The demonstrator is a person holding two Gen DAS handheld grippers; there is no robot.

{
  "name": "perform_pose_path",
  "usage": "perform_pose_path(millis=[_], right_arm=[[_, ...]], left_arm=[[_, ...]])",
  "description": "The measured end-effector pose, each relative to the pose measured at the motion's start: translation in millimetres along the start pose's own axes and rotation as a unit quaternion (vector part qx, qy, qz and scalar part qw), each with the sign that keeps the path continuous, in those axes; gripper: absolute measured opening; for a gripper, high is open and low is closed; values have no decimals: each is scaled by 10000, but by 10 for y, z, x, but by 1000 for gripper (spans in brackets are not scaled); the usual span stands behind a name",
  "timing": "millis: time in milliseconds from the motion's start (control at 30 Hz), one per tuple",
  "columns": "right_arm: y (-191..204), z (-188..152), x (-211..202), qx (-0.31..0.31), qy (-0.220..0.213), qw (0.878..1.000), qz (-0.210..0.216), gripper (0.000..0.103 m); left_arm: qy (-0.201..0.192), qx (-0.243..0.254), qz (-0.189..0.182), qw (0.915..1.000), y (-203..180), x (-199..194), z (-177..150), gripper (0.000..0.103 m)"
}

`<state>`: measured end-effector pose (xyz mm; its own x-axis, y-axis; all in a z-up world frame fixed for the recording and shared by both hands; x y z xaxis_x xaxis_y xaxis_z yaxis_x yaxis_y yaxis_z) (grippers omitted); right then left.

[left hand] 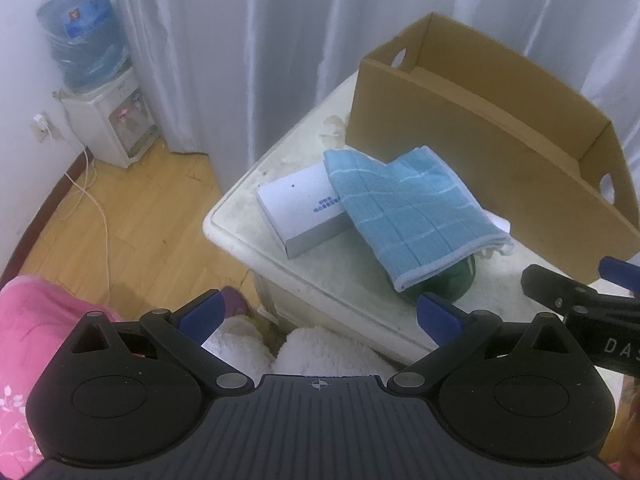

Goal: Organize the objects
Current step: 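Move the right tool toward the light-blue towel on the green jar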

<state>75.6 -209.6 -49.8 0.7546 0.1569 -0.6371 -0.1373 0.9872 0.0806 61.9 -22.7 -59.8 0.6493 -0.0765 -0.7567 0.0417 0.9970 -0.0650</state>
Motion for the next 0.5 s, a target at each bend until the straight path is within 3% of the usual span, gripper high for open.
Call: perform_pose_path(millis=[300,500], right_arm=[[-117,-56,228,801,202,9953,508,103],[-220,-129,423,1772,493,9769,1093,103]], left_arm=[[98,-9,9,10000,4,131,28,103],[137,7,-51,9999,-20,229,49,103]])
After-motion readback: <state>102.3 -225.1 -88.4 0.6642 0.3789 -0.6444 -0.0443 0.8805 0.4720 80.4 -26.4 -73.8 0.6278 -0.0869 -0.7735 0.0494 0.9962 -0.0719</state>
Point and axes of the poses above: each gripper's, at about its wrist camera, not at the fingertips, and x roughly the way its jaws point, y to its left, z to its top, the point moved 6 cm from there along x, roughly the way its jaws point, and after that the axes turned 11 degrees about -y, right-handed, at the moved point
